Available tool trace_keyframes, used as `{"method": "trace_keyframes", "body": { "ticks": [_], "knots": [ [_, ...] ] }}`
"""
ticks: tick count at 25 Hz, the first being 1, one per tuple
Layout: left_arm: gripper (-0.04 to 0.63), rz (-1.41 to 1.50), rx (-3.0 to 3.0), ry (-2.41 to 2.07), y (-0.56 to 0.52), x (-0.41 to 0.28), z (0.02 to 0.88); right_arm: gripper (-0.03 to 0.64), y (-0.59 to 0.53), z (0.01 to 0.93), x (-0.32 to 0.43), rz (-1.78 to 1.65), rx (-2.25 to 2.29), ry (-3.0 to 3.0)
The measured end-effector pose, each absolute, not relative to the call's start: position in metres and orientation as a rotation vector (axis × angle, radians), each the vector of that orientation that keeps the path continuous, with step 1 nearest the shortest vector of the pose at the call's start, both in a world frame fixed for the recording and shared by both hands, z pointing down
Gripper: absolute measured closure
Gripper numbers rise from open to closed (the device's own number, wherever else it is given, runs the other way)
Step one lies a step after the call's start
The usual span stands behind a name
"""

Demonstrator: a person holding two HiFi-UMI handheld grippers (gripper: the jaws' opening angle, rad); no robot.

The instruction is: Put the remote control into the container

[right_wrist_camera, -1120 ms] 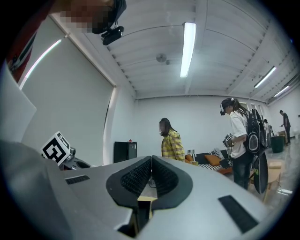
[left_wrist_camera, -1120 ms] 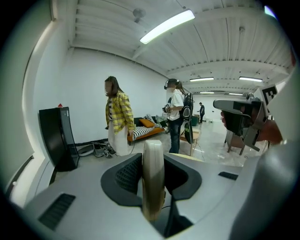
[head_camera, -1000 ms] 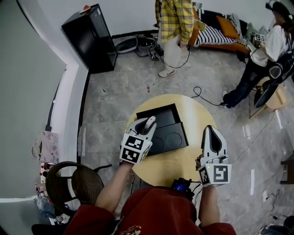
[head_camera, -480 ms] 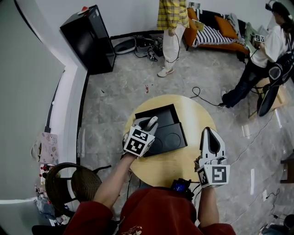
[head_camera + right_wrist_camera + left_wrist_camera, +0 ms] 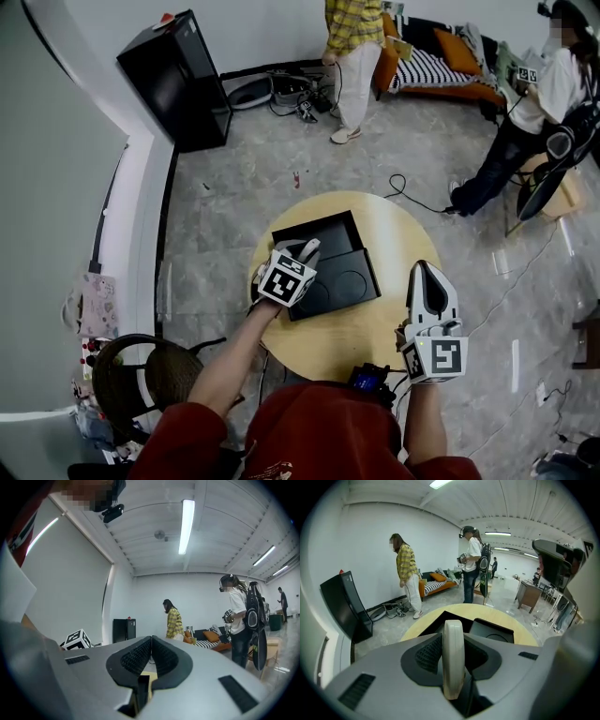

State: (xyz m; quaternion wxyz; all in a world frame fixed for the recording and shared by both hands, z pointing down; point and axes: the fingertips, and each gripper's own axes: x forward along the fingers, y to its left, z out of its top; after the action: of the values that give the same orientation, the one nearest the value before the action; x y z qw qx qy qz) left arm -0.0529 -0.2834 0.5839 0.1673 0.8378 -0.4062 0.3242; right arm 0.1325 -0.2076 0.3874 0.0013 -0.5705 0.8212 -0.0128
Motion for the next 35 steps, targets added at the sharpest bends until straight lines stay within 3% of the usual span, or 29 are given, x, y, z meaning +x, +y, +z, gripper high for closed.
{"method": "trace_keyframes", "body": {
  "ticks": [35],
  "knots": [
    [0.483, 1.289, 2.287, -0.966, -0.326, -0.040, 0.667, 0.594, -0.202, 0.407, 0.138, -0.104, -1.874, 2.587]
  ]
}}
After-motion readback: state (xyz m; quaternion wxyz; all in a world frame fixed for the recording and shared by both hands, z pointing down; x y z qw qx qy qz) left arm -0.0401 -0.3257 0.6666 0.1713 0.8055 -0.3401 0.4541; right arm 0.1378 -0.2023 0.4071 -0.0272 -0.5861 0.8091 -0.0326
